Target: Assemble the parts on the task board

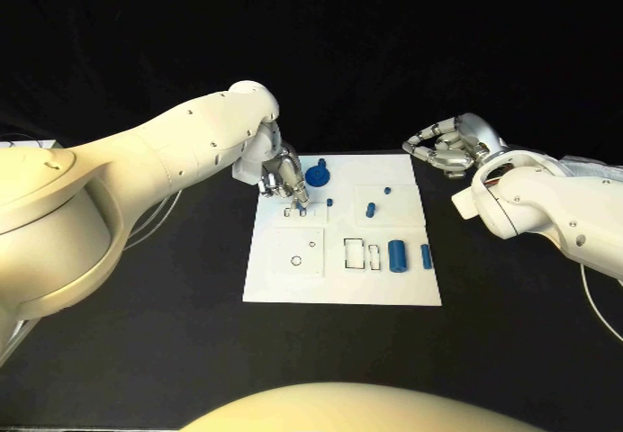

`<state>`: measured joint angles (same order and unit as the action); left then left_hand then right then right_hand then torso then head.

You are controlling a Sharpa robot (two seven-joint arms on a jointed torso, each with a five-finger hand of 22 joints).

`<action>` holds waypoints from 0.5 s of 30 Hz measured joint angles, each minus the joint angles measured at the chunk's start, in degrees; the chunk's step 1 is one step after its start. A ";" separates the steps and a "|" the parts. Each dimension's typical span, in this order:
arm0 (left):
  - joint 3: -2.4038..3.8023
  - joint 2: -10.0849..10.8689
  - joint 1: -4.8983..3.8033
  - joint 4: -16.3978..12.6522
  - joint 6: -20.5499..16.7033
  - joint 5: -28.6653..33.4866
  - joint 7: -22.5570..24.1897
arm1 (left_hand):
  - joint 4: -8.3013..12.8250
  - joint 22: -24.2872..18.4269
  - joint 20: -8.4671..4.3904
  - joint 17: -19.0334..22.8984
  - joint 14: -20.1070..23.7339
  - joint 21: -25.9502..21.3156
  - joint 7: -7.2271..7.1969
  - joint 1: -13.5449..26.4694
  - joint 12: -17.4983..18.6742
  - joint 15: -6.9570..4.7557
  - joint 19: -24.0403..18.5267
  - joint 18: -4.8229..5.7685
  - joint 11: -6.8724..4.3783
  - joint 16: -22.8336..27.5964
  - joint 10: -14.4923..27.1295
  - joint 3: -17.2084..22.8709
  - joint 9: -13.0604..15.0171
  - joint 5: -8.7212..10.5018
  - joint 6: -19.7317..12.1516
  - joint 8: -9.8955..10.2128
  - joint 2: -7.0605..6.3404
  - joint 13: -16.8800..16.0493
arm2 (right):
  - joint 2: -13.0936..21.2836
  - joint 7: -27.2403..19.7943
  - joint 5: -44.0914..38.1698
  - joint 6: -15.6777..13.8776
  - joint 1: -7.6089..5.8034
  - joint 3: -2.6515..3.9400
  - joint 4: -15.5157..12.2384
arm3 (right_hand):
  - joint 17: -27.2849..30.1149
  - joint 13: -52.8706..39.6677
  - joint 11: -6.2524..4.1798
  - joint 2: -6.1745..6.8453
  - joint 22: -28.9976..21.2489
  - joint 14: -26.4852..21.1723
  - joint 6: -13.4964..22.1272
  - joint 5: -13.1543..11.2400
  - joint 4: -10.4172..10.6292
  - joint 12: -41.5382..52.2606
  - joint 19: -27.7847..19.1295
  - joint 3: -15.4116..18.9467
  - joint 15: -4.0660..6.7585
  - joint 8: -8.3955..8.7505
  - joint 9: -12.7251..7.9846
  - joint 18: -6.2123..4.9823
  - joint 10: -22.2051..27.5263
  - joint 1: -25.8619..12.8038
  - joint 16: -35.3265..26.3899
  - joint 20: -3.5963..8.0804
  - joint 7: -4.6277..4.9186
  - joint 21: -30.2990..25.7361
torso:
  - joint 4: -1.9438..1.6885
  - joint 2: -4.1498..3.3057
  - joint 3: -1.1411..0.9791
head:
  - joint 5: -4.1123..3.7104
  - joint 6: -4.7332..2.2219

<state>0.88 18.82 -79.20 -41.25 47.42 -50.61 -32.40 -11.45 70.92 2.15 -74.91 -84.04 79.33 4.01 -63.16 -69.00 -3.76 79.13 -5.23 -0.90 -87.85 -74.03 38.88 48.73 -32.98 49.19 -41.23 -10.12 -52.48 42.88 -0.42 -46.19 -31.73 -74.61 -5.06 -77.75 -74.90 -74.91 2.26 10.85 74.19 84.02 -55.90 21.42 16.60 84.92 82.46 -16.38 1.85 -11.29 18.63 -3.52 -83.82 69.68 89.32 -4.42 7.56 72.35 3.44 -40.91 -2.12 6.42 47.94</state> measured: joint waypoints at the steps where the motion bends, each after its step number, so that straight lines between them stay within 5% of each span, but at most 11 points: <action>1: -0.06 -0.10 0.00 0.08 0.04 0.03 -0.01 | 0.00 0.02 0.00 0.00 0.00 0.00 0.00 0.00 0.00 0.00 0.00 0.00 0.00 0.00 0.00 0.00 0.00 0.01 0.00 0.00 0.00 0.00 | -0.01 0.00 0.00 0.00 0.00 0.00 0.00 | 0.00 0.00 0.00 0.00 0.00 0.00 0.00 0.00 0.00 0.00 0.00 0.00 0.00 0.00 0.00 0.00 0.00 0.00 0.00 0.00 0.00 0.00 | -0.01 0.01 0.02 | 0.00 0.01; 15: -0.87 -1.43 0.13 0.76 0.02 0.33 -0.02 | 0.00 0.11 0.00 0.00 0.00 0.00 0.04 -0.01 0.00 0.00 0.00 0.00 0.00 0.00 0.00 0.00 0.03 -0.20 -0.04 0.18 0.00 -0.02 | -0.27 0.00 0.00 0.03 0.00 0.00 0.01 | 0.00 0.00 0.20 0.00 0.00 0.00 0.00 0.22 -0.16 0.00 0.00 0.16 0.00 -0.23 0.05 0.00 -0.20 0.00 0.00 0.00 0.00 -0.24 | 0.09 -0.03 0.02 | 0.04 0.12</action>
<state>0.01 17.38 -79.07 -40.49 47.44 -50.28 -32.42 -11.45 71.03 2.15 -74.91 -84.04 79.33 4.05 -63.17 -69.00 -3.76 79.14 -5.23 -0.90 -87.85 -74.03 38.88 48.76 -33.18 49.15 -41.05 -10.12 -52.50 42.61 -0.42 -46.19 -31.70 -74.61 -5.06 -77.74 -74.90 -74.90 2.46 10.85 74.19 84.02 -55.90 21.64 16.44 84.92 82.46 -16.22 1.85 -11.53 18.67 -3.52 -84.02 69.68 89.32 -4.42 7.56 72.10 3.53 -40.94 -2.10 6.46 48.07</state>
